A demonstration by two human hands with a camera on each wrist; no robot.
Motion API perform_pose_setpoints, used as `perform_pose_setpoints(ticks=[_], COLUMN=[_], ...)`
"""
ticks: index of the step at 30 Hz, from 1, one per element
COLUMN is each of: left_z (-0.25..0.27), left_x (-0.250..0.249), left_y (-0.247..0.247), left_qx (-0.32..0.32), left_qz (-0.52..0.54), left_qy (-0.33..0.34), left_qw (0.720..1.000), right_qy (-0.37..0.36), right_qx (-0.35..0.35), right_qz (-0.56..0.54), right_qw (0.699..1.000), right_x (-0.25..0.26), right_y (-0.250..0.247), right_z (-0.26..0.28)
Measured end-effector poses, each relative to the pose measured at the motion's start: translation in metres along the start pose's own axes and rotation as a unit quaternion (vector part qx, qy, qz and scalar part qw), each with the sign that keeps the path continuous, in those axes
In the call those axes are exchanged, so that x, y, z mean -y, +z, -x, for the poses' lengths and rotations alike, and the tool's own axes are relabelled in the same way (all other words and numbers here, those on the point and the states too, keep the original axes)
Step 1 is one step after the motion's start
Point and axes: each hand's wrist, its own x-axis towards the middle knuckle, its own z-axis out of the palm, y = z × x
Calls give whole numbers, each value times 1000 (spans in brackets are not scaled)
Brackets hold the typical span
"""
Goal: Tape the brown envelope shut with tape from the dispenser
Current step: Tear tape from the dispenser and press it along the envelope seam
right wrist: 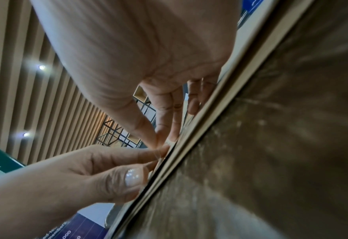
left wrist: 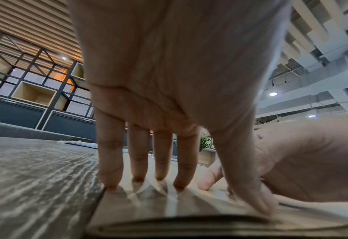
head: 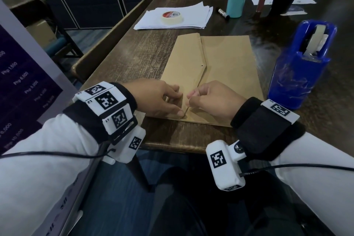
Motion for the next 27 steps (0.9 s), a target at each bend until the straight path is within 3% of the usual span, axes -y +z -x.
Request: perform_pose_setpoints(ticks=[10,27], left_z=[-2,-4], left_x=[-4,-2], left_y=[4,6], left_qx=[-13,-10], left_qz=[9,0], left_qy=[-2,0], left_qw=[1000,1000], right_qy=[-3,-9], right_qx=[-9,-29], right_qz=[-17,135], right_qw=[1000,990], right_x=[-2,3], right_y=[1,0], right_z=[-4,9])
